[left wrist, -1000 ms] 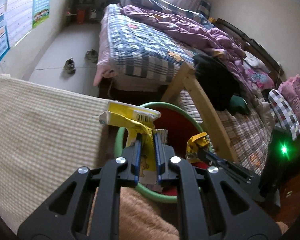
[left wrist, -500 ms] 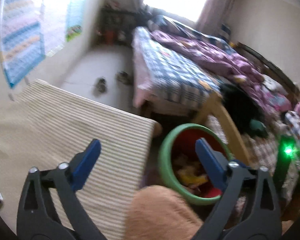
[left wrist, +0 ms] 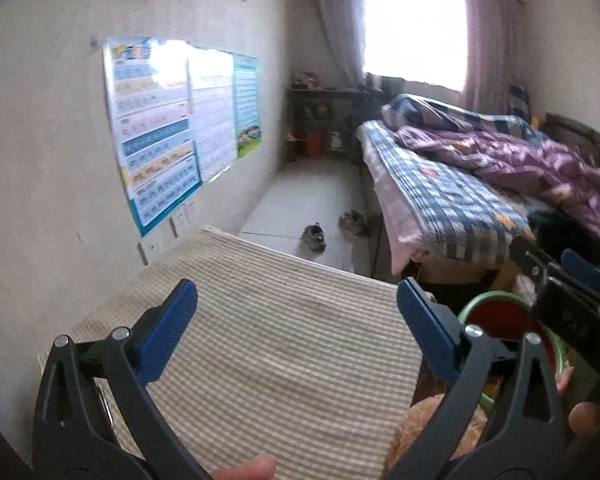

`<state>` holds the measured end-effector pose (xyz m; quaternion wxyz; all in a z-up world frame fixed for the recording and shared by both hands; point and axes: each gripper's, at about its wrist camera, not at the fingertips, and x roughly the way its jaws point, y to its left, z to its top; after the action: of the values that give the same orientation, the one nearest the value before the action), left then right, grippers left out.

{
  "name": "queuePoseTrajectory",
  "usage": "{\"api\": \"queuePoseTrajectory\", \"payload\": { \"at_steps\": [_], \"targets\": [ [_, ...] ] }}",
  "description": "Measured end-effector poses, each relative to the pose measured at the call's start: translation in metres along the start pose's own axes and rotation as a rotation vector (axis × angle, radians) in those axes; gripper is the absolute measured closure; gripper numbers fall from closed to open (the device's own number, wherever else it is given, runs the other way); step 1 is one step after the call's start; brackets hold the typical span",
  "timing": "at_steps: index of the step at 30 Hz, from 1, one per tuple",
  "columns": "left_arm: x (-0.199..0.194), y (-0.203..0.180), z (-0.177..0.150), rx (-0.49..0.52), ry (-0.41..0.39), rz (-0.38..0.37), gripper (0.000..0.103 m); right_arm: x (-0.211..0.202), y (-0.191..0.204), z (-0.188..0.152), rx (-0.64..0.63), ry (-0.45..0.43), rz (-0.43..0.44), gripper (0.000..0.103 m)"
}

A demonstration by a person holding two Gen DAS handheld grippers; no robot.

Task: Collect trash

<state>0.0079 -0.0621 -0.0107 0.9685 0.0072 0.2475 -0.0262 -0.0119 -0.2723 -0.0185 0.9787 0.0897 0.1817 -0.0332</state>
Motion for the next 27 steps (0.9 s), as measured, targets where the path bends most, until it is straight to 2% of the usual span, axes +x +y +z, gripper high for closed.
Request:
{"api": "queuePoseTrajectory", "payload": {
  "at_steps": [3, 6, 16, 27],
  "targets": [
    [-0.002, 0.02, 0.001, -0.084, 0.002, -0.005, 0.006, -0.003, 0.02, 0.0, -0.081, -0.025, -0.013, 0.007],
    [-0.001, 0.035, 0.001, -0.137, 0.027, -0.001, 0.006, 0.001, 0.032, -0.004, -0.11, 0.045, 0.02, 0.007],
    [0.003, 0.055, -0.006, -0.165, 0.06, 0.041, 0.006, 0.004, 0.06, -0.024, -0.172, 0.109, 0.039, 0.007],
    [0.005, 0.052, -0.006, -0.154, 0.08, 0.019, 0.006, 0.011, 0.057, -0.032, -0.168, 0.158, 0.03, 0.007]
  ]
}}
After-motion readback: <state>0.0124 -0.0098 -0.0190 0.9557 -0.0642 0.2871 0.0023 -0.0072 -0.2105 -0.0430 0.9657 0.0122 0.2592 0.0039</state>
